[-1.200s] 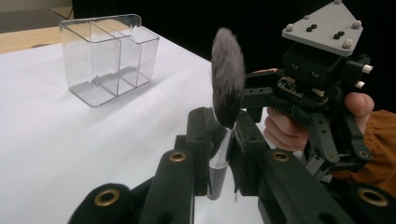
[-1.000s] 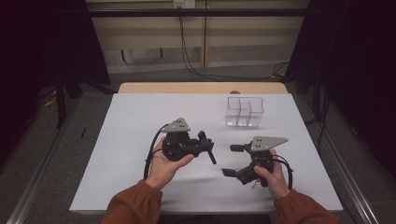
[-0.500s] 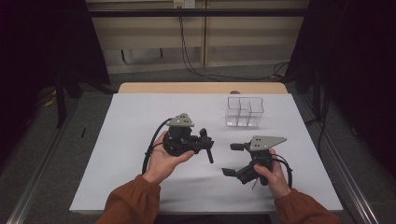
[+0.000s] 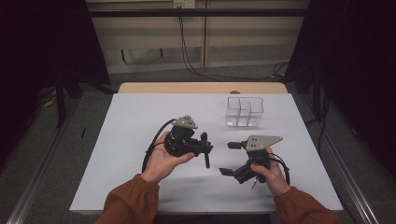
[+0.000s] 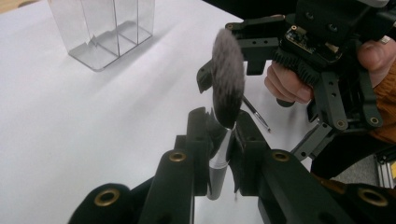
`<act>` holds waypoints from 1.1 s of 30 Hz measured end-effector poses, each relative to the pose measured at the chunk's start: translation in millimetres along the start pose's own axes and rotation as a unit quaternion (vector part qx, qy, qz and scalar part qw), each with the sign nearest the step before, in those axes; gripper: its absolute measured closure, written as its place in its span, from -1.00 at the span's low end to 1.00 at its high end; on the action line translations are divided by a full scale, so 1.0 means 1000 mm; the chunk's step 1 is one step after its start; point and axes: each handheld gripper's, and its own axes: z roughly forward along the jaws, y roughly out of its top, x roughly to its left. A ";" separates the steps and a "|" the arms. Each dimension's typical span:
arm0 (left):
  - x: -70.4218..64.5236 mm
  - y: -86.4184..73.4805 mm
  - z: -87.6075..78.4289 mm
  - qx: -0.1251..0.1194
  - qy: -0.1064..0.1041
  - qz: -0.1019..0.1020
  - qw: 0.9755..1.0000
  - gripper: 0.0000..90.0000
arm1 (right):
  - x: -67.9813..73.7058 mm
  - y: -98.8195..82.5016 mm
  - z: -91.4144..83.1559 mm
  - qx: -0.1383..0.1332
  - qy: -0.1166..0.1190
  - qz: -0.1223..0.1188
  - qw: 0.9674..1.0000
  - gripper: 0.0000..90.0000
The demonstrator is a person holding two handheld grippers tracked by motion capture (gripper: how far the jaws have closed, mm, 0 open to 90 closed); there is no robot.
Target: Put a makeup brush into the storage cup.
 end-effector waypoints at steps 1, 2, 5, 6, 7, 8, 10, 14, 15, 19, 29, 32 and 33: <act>0.000 0.000 0.001 0.001 -0.002 -0.001 1.000 0.77 | 0.000 0.000 0.001 0.001 0.001 0.001 1.000 -0.97; -0.001 -0.001 0.001 -0.002 0.003 0.003 1.000 0.77 | -0.001 0.001 0.002 0.000 0.005 0.004 1.000 -0.96; -0.001 -0.001 0.002 -0.003 -0.003 0.007 1.000 0.77 | -0.001 0.004 0.004 0.011 0.016 0.005 1.000 -0.85; -0.002 -0.001 0.002 -0.002 -0.003 0.006 1.000 0.77 | 0.000 0.006 0.005 0.011 0.017 0.004 1.000 -0.82; -0.002 -0.001 0.003 -0.002 -0.005 0.006 1.000 0.77 | 0.001 0.007 0.006 0.008 0.012 0.001 1.000 -0.78; -0.002 -0.002 0.004 -0.002 -0.003 0.005 1.000 0.77 | 0.002 0.007 0.008 0.008 0.014 -0.002 1.000 -0.76; -0.002 -0.002 0.004 -0.001 -0.004 0.005 1.000 0.77 | 0.003 0.008 0.011 0.007 0.030 -0.001 1.000 -0.77; -0.001 -0.003 0.005 -0.002 -0.007 0.002 1.000 0.77 | 0.006 0.009 0.018 0.004 0.034 0.003 0.999 -0.70; -0.001 -0.003 0.005 0.001 -0.008 0.003 1.000 0.77 | 0.007 0.009 0.019 0.001 0.031 0.008 0.999 -0.69; -0.001 -0.004 0.008 0.001 -0.009 0.000 1.000 0.77 | 0.008 0.009 0.023 -0.004 0.026 0.013 1.000 -0.57; -0.002 -0.004 0.011 0.004 -0.011 0.003 1.000 0.77 | 0.010 0.005 0.033 0.006 0.036 0.024 0.999 0.20; -0.002 -0.004 0.012 0.005 -0.013 0.002 1.000 0.77 | 0.010 0.005 0.033 0.002 0.034 0.023 0.999 0.37; -0.003 -0.004 0.012 0.006 -0.014 0.002 1.000 0.77 | 0.010 0.006 0.032 0.000 0.033 0.022 0.999 0.40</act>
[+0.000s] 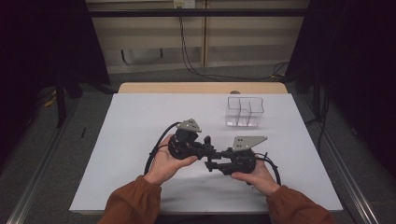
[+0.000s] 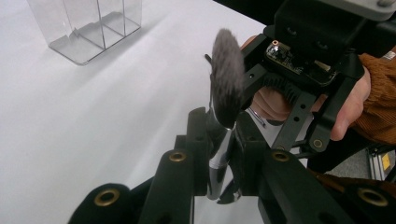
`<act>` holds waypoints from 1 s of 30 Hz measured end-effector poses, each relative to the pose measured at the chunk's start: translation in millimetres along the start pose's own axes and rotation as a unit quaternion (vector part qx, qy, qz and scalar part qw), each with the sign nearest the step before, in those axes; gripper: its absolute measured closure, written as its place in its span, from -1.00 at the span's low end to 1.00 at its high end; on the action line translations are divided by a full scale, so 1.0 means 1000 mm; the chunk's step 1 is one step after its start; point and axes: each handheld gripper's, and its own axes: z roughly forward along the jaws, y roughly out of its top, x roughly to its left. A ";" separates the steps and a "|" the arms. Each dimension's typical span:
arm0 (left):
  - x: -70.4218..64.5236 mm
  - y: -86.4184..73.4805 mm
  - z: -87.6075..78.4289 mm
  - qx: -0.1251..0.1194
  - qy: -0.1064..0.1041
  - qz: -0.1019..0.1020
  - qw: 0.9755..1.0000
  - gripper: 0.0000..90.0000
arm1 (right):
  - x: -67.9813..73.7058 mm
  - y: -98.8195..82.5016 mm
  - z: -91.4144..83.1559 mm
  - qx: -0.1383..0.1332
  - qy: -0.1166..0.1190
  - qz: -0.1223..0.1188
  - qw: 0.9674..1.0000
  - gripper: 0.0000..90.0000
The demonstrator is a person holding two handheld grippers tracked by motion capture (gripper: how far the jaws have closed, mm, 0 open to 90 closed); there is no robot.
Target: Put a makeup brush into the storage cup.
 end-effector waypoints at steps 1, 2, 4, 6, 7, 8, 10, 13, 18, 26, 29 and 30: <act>0.000 0.000 0.000 -0.001 0.001 0.000 1.000 0.77 | 0.000 0.000 0.000 -0.001 0.000 -0.002 1.000 0.44; 0.000 0.000 0.001 -0.001 -0.001 -0.001 1.000 0.77 | 0.000 0.000 -0.001 -0.003 -0.002 -0.002 1.000 0.46; 0.000 0.000 0.001 -0.002 0.001 0.000 1.000 0.77 | 0.001 0.001 -0.001 -0.004 -0.001 -0.001 1.000 0.53; 0.000 0.000 0.002 -0.004 0.000 -0.003 1.000 0.77 | 0.001 0.001 -0.001 -0.007 0.001 0.002 1.000 0.63; 0.000 0.000 0.002 -0.005 0.001 -0.004 1.000 0.77 | 0.001 0.001 -0.001 -0.008 0.000 0.001 1.000 0.69; 0.001 0.000 0.003 -0.006 0.000 -0.005 1.000 0.77 | 0.001 0.001 -0.002 -0.008 0.001 -0.001 1.000 0.74; 0.001 0.000 0.003 -0.007 0.002 -0.003 1.000 0.77 | 0.001 0.001 -0.002 -0.008 0.000 -0.001 1.000 0.75; 0.001 0.000 0.002 -0.011 0.002 -0.003 1.000 0.77 | 0.001 0.001 -0.002 -0.012 -0.003 0.001 1.000 0.75; 0.001 -0.001 0.003 -0.010 0.001 -0.004 1.000 0.77 | 0.001 0.001 -0.003 -0.010 -0.003 0.000 1.000 0.76; 0.002 -0.003 0.004 -0.016 -0.003 -0.005 1.000 0.76 | 0.002 0.000 -0.004 -0.007 -0.006 -0.004 1.000 0.76; 0.002 -0.004 0.004 -0.018 -0.004 -0.005 1.000 0.75 | 0.001 0.000 -0.004 -0.007 -0.008 -0.006 1.000 0.77; 0.003 -0.004 0.005 -0.019 -0.004 -0.006 1.000 0.75 | 0.002 0.001 -0.004 -0.007 -0.010 -0.007 1.000 0.77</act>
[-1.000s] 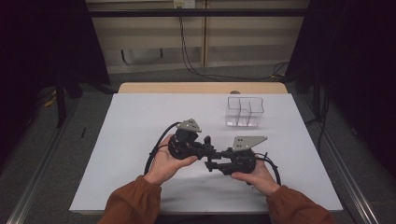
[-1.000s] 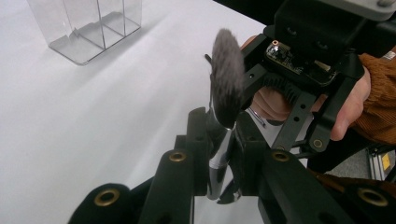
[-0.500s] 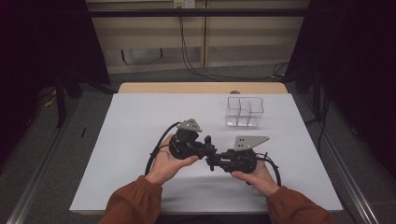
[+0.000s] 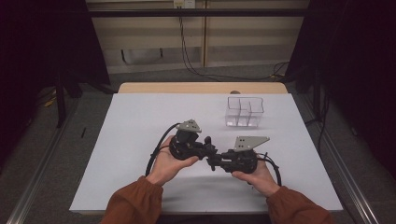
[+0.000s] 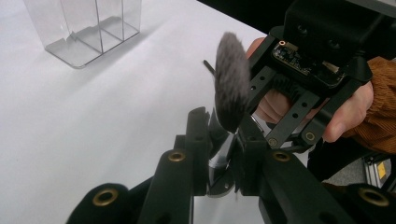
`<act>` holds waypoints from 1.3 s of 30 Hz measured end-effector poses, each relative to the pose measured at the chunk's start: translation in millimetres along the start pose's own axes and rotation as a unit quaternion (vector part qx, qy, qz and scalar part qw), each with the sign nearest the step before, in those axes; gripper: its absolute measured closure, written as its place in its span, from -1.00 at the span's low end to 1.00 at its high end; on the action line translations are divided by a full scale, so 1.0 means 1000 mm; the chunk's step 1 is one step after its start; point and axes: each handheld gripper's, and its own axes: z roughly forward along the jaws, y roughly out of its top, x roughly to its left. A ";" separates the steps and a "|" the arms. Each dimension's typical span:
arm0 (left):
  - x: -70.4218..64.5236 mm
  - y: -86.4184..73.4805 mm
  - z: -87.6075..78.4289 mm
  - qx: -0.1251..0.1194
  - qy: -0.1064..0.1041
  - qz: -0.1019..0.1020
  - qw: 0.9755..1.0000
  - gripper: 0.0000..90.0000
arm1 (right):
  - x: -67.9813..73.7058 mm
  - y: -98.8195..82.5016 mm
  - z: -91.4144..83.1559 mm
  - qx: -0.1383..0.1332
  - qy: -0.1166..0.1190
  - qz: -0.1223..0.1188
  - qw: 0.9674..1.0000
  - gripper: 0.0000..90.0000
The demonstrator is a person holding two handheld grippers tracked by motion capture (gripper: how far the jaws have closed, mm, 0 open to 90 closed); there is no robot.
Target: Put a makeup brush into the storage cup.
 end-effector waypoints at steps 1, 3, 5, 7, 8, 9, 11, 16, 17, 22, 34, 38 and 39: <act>0.000 0.000 0.000 0.000 0.000 -0.002 1.000 0.73 | 0.000 0.000 0.000 0.000 0.000 -0.001 1.000 0.77; 0.000 -0.001 0.002 0.003 0.000 -0.002 1.000 0.64 | 0.000 0.001 -0.001 -0.002 -0.003 -0.002 1.000 0.77; 0.000 -0.001 0.002 0.000 0.006 -0.007 1.000 0.51 | 0.000 0.001 -0.002 -0.003 -0.004 -0.002 1.000 0.77; 0.002 -0.001 0.001 -0.005 0.010 -0.005 1.000 0.38 | -0.001 0.001 -0.002 -0.002 -0.005 -0.003 1.000 0.77; 0.002 -0.001 0.000 -0.006 0.014 -0.008 1.000 0.32 | -0.001 0.000 -0.003 0.000 -0.007 -0.003 1.000 0.77; 0.002 -0.001 0.000 -0.007 0.017 -0.012 1.000 0.15 | -0.001 0.000 -0.003 0.001 -0.008 -0.002 1.000 0.77; 0.003 -0.003 -0.001 -0.012 0.017 -0.013 1.000 0.09 | -0.002 0.000 -0.004 0.000 -0.011 -0.002 1.000 0.77; 0.004 -0.005 -0.003 -0.018 0.033 -0.014 0.999 -0.31 | -0.004 -0.001 -0.006 -0.001 -0.016 0.000 1.000 0.77; 0.003 -0.005 -0.003 -0.022 0.039 -0.014 0.999 -0.38 | -0.004 -0.001 -0.006 -0.001 -0.018 -0.001 1.000 0.77; 0.003 -0.007 -0.009 -0.037 0.067 -0.010 0.997 -0.73 | -0.005 0.000 -0.009 -0.004 -0.023 0.001 1.000 0.77; 0.009 -0.034 -0.033 -0.078 0.080 -0.004 0.994 -0.95 | -0.007 0.000 -0.019 -0.014 -0.038 0.007 0.999 0.77; 0.014 -0.043 -0.040 -0.083 0.102 -0.010 0.991 -0.95 | -0.009 -0.001 -0.021 -0.016 -0.043 0.009 0.999 0.77; 0.015 -0.045 -0.041 -0.087 0.110 -0.011 0.990 -0.95 | -0.009 -0.001 -0.022 -0.016 -0.045 0.009 0.999 0.77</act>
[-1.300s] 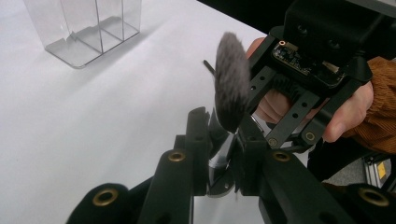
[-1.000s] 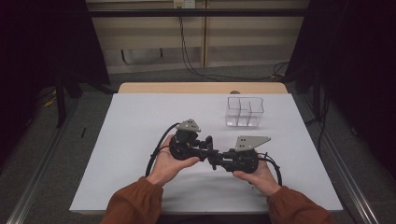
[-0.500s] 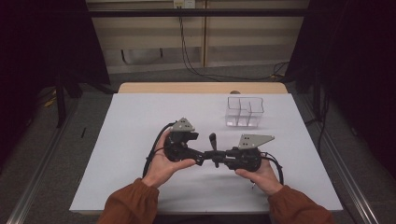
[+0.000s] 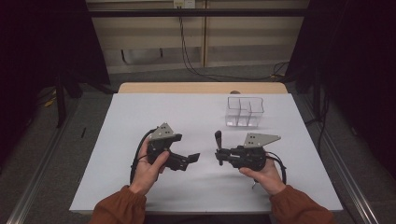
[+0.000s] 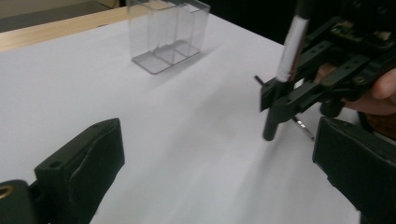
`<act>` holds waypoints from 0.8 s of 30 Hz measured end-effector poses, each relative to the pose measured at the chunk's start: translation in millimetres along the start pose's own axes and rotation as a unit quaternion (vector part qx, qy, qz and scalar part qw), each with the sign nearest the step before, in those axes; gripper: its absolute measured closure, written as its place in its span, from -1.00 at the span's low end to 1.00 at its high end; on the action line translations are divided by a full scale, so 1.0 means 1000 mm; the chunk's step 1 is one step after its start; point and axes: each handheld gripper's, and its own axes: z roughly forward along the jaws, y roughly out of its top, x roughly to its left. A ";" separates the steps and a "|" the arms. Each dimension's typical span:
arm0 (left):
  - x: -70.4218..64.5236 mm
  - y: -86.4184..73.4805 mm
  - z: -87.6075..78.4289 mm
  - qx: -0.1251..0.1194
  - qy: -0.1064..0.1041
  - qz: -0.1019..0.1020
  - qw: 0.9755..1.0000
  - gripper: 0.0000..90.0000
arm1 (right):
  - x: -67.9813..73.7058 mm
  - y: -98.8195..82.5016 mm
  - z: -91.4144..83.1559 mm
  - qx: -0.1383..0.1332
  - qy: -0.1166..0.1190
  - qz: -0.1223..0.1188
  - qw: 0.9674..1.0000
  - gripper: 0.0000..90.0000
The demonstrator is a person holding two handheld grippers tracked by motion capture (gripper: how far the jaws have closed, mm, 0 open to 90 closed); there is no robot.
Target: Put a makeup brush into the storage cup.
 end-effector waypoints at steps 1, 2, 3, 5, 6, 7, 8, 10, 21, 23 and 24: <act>0.001 -0.001 -0.001 -0.002 0.004 -0.002 1.000 -0.95 | 0.000 0.000 0.000 0.000 -0.003 0.000 1.000 0.77; 0.002 -0.004 -0.003 -0.003 0.008 -0.001 1.000 -0.95 | -0.001 0.000 -0.001 0.000 -0.003 0.000 1.000 0.77; 0.002 -0.005 -0.004 -0.004 0.008 0.002 1.000 -0.95 | -0.001 -0.001 -0.002 0.000 -0.004 0.001 1.000 0.77; 0.004 -0.011 -0.008 -0.006 0.018 0.001 1.000 -0.95 | -0.001 -0.002 -0.004 0.000 -0.008 0.002 1.000 0.77; 0.005 -0.012 -0.009 -0.009 0.022 -0.002 1.000 -0.95 | -0.001 -0.002 -0.005 0.000 -0.008 0.001 1.000 0.77; 0.007 -0.014 -0.011 -0.012 0.026 0.000 1.000 -0.95 | -0.001 -0.002 -0.007 0.000 -0.010 0.001 1.000 0.76; 0.008 -0.016 -0.013 -0.013 0.033 0.001 0.999 -0.95 | -0.002 -0.003 -0.008 -0.001 -0.012 0.002 1.000 0.77; 0.010 -0.017 -0.017 -0.017 0.042 -0.002 0.999 -0.95 | -0.003 -0.003 -0.010 -0.001 -0.017 0.005 1.000 0.77; 0.020 -0.032 -0.037 -0.062 0.099 0.003 0.993 -0.95 | -0.006 -0.003 -0.016 -0.001 -0.027 0.008 1.000 0.76; 0.023 -0.036 -0.043 -0.061 0.101 0.000 0.993 -0.95 | -0.006 -0.003 -0.017 -0.003 -0.028 0.007 1.000 0.77; 0.024 -0.038 -0.045 -0.066 0.106 -0.012 0.992 -0.94 | -0.006 -0.003 -0.018 -0.003 -0.030 0.008 1.000 0.76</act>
